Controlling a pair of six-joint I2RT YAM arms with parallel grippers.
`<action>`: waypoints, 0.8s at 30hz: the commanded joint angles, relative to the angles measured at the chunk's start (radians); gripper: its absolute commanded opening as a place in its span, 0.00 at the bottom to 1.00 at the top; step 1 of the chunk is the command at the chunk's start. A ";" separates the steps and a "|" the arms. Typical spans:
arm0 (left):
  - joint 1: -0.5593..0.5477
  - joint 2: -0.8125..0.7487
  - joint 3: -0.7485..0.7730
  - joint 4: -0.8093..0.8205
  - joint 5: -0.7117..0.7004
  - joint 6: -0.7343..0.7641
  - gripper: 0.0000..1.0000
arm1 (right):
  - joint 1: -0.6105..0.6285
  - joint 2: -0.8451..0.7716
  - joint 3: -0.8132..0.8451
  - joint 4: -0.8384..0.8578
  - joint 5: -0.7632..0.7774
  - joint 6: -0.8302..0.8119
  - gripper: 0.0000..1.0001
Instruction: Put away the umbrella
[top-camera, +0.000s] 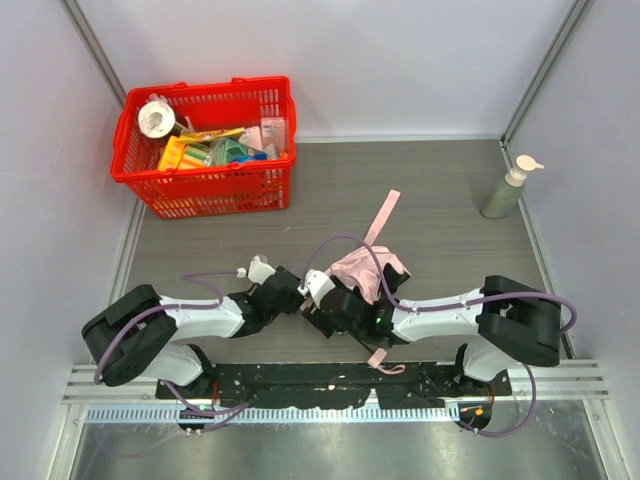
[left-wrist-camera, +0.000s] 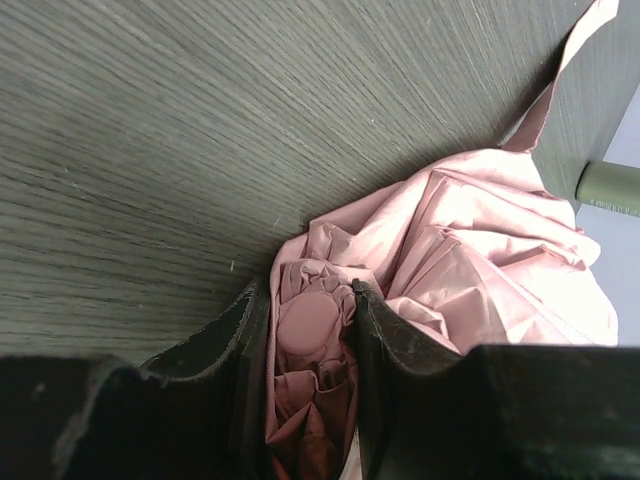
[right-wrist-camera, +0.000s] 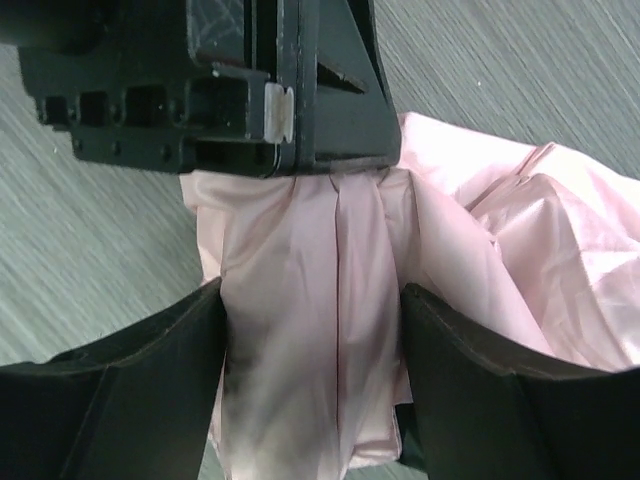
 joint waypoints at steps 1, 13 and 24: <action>-0.003 -0.030 0.014 -0.156 0.012 0.003 0.00 | 0.000 0.067 0.041 -0.004 0.085 -0.014 0.70; 0.015 -0.083 0.017 -0.234 -0.047 -0.063 0.00 | 0.009 0.289 0.081 0.117 0.192 -0.121 0.15; 0.104 -0.282 0.029 -0.280 -0.115 0.125 0.17 | -0.038 0.212 0.072 0.164 0.070 -0.244 0.01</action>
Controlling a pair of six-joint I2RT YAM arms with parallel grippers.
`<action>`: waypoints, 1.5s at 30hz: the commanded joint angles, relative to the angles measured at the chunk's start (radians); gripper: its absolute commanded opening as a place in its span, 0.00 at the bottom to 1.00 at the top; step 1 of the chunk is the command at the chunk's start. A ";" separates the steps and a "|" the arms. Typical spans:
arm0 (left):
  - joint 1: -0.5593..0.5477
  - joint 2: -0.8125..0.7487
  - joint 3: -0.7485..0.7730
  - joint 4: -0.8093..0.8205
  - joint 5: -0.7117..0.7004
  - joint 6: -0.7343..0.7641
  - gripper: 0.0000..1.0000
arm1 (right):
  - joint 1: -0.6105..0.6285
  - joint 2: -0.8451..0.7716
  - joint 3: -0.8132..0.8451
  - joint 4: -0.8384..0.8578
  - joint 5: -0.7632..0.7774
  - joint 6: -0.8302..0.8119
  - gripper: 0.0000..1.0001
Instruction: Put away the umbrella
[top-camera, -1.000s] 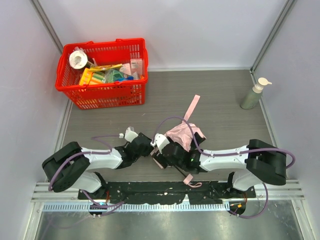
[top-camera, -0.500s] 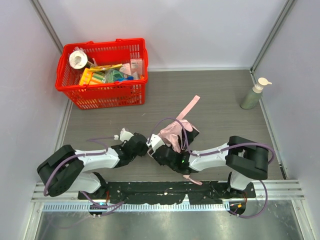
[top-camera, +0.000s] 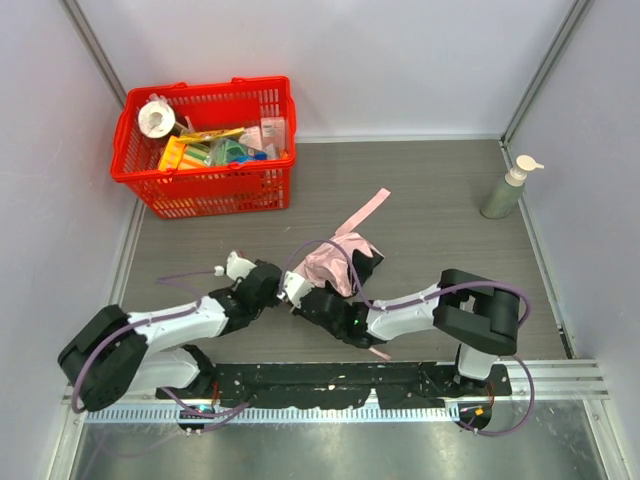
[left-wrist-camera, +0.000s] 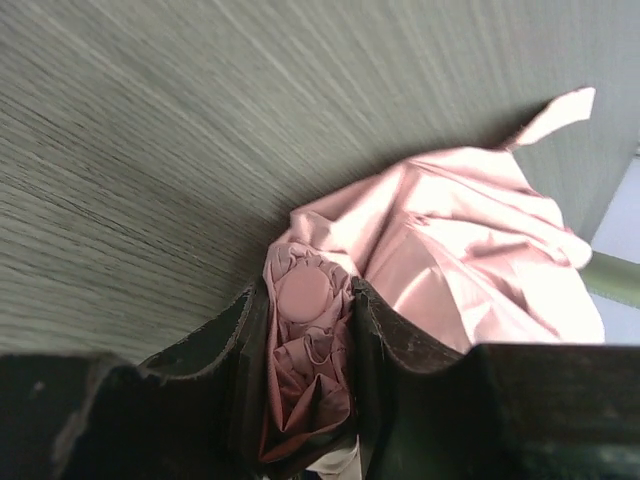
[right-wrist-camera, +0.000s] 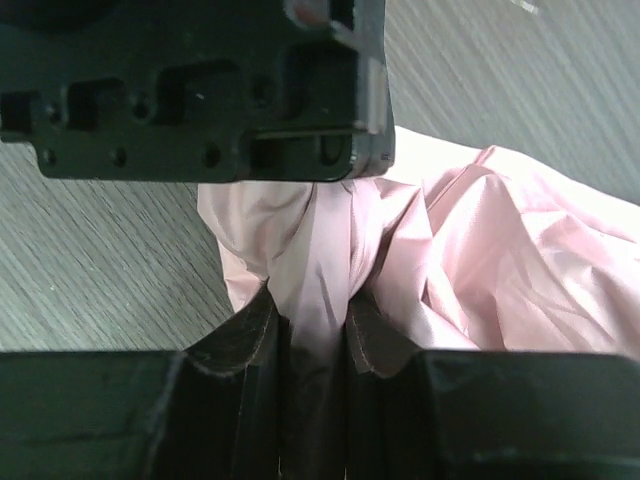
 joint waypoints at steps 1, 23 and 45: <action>0.002 -0.177 0.029 -0.095 -0.072 0.170 0.31 | -0.074 -0.053 -0.041 -0.088 -0.052 -0.087 0.01; 0.132 -0.979 0.098 -0.457 -0.102 0.585 0.94 | -0.387 -0.149 0.124 0.150 0.423 -0.596 0.01; 0.131 -1.025 0.165 -0.777 0.032 0.416 0.86 | -0.137 0.161 0.080 -0.198 -0.395 0.061 0.01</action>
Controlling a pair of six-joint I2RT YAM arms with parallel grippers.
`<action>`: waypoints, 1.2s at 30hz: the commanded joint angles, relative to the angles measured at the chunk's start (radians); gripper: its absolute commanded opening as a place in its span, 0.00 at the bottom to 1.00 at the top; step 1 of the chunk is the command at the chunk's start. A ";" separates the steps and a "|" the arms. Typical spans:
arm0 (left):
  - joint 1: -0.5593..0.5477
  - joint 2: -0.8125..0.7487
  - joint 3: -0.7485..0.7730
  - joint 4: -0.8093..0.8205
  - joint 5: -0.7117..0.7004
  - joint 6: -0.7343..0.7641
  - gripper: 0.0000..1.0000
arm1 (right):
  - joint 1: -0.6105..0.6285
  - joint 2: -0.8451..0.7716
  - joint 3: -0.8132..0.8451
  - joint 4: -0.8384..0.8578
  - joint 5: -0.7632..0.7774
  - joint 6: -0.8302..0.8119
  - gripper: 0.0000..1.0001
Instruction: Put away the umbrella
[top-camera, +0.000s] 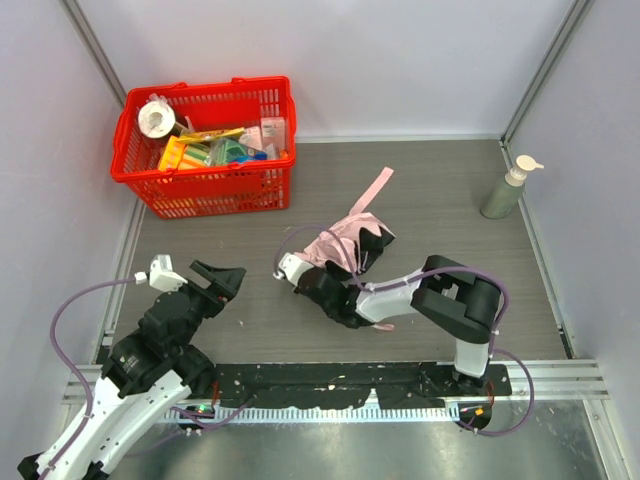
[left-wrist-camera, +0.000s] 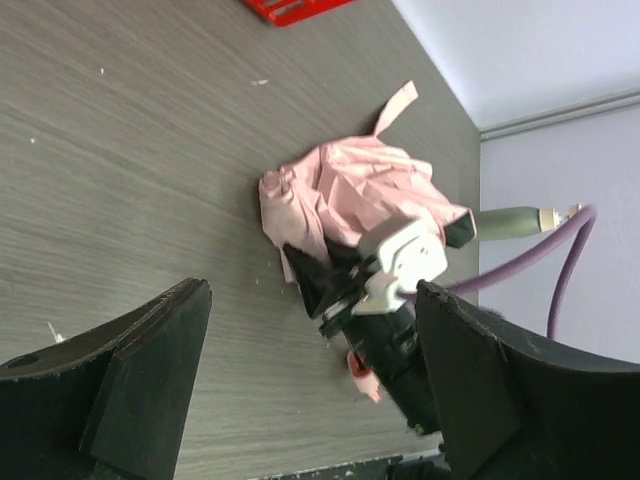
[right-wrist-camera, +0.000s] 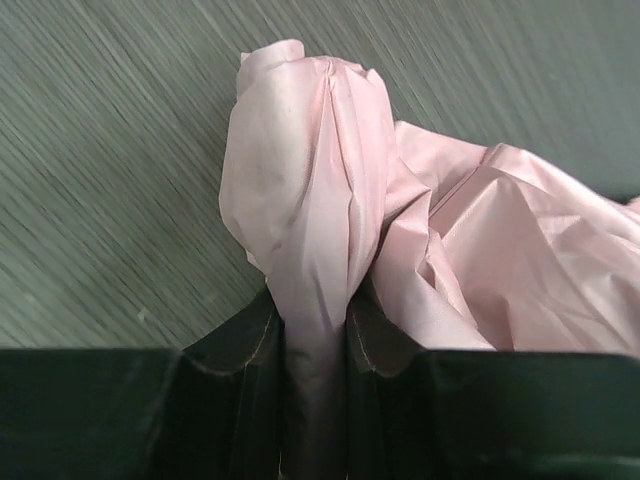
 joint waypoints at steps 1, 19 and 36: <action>0.005 0.018 0.029 -0.046 0.063 -0.052 0.86 | -0.048 0.057 -0.007 -0.196 -0.514 0.286 0.01; 0.063 0.461 -0.281 0.570 0.299 -0.325 1.00 | -0.246 0.172 -0.103 -0.049 -0.982 0.517 0.01; 0.191 0.911 -0.228 0.873 0.355 -0.299 1.00 | -0.329 0.227 -0.016 -0.141 -1.085 0.508 0.01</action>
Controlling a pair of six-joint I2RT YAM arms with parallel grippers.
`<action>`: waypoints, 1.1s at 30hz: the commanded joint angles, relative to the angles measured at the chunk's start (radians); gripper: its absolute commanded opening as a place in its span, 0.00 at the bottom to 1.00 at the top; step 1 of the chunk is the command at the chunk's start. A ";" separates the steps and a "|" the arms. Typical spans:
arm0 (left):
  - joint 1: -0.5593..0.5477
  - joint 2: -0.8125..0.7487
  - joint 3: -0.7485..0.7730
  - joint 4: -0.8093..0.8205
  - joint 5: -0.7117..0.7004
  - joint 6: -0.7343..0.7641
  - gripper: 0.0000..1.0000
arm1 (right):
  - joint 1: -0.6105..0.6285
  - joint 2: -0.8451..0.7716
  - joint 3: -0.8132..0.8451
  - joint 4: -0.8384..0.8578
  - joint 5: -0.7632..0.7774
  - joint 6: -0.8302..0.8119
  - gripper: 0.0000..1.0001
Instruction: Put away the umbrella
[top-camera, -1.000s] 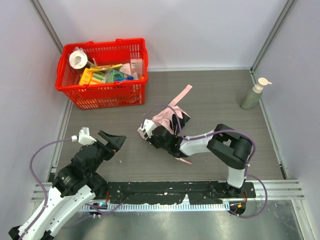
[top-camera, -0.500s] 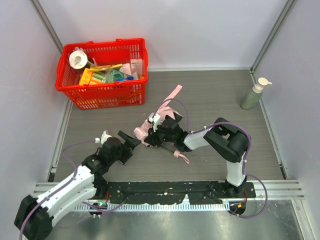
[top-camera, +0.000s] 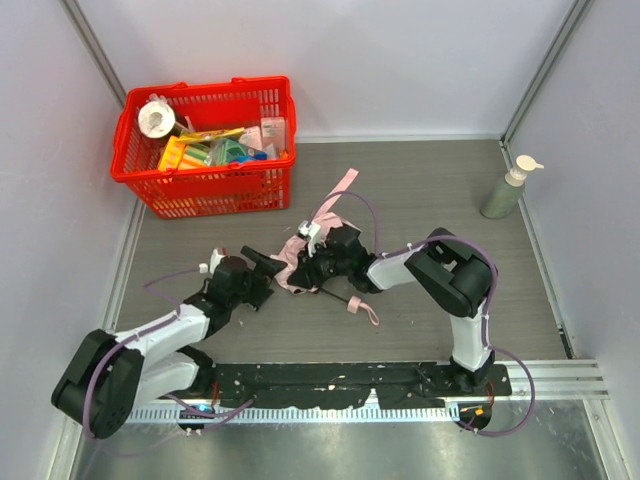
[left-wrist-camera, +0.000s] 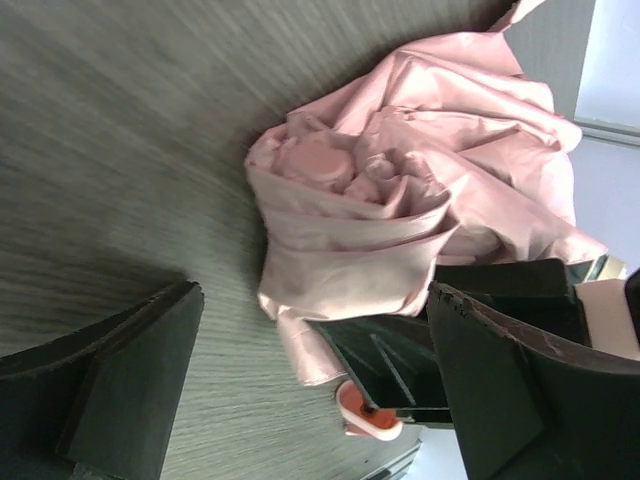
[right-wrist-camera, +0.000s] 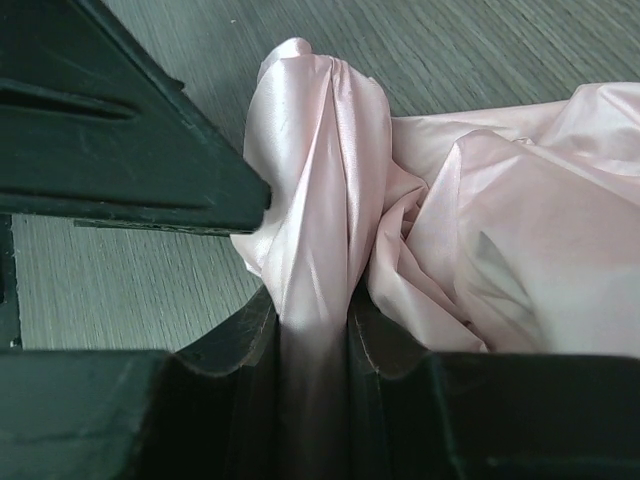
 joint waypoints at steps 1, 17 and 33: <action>0.006 0.072 0.056 0.016 -0.012 -0.020 1.00 | -0.005 0.124 -0.049 -0.385 -0.038 0.020 0.01; 0.006 0.291 0.091 0.039 -0.091 -0.055 0.66 | -0.042 0.164 0.029 -0.470 -0.123 -0.037 0.01; 0.009 0.318 0.145 -0.073 -0.072 0.029 0.00 | -0.038 0.074 0.078 -0.606 0.028 -0.085 0.15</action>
